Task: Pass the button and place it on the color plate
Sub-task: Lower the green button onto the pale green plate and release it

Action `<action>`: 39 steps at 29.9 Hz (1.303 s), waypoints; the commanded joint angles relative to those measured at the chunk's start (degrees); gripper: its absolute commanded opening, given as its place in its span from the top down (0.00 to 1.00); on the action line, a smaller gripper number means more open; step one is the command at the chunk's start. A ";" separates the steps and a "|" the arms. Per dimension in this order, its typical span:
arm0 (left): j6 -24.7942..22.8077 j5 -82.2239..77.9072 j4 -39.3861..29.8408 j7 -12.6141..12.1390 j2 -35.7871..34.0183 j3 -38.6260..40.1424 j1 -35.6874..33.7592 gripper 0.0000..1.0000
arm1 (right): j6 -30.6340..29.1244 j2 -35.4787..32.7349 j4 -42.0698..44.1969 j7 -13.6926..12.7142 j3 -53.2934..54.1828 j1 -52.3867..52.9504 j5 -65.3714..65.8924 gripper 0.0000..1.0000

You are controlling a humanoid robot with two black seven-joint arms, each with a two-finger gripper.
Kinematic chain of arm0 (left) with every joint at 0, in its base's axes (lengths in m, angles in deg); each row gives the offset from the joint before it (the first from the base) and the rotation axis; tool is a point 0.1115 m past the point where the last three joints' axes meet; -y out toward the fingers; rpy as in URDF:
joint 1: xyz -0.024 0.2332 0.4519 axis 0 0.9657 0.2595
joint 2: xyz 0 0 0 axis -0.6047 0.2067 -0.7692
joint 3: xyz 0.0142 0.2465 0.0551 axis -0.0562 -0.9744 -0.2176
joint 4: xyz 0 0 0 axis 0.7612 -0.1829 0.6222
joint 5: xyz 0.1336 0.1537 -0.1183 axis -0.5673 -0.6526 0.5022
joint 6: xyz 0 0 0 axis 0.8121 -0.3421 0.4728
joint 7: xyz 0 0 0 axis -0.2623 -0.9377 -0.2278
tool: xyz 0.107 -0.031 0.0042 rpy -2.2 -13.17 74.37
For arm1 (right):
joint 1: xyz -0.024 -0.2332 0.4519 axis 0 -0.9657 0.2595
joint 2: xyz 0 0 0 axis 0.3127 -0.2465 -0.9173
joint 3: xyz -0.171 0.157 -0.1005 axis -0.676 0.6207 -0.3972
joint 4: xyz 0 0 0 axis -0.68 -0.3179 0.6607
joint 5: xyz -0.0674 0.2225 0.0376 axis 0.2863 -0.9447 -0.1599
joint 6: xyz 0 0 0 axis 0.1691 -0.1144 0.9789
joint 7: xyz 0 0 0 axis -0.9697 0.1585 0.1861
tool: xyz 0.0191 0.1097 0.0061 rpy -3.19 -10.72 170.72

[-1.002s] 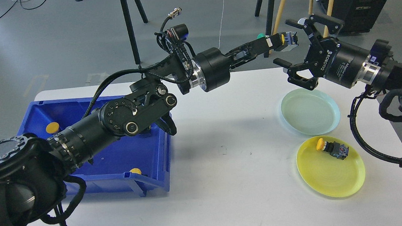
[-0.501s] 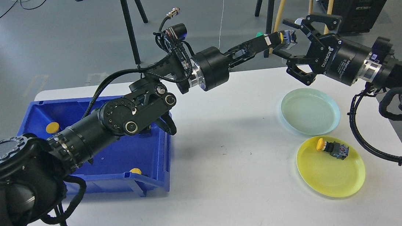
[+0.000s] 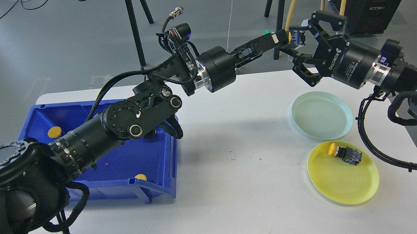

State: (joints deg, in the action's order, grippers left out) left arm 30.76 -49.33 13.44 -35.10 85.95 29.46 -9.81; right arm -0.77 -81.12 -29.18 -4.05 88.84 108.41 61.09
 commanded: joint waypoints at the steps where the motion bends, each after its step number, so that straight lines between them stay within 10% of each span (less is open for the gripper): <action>1: 0.01 0.07 0.06 -0.05 0.00 0.00 0.03 0.71 | -0.03 0.02 -0.06 -0.39 -0.11 -0.24 0.00 0.99; 3: -0.16 0.33 0.06 -0.05 0.00 0.00 -0.06 0.32 | -0.03 0.02 -0.06 -0.48 -0.02 -0.60 0.00 0.99; 4: -0.16 0.85 0.06 -0.05 0.00 0.00 0.03 0.29 | -0.03 -0.07 -0.14 -0.48 0.07 -0.68 0.00 0.99; 22: -0.60 3.40 -0.02 -0.05 0.00 1.23 0.03 0.15 | -0.03 -0.51 2.57 -0.48 12.54 -12.80 -0.61 0.99; 39: -0.69 14.03 0.06 -0.05 0.00 2.54 0.12 0.09 | 8.81 10.21 38.17 -0.30 -6.60 -1.75 9.75 0.99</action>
State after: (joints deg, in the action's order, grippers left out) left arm 30.12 -36.58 13.51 -35.14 85.95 31.03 -9.77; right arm 5.72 -72.91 7.40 -4.15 85.99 104.20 69.66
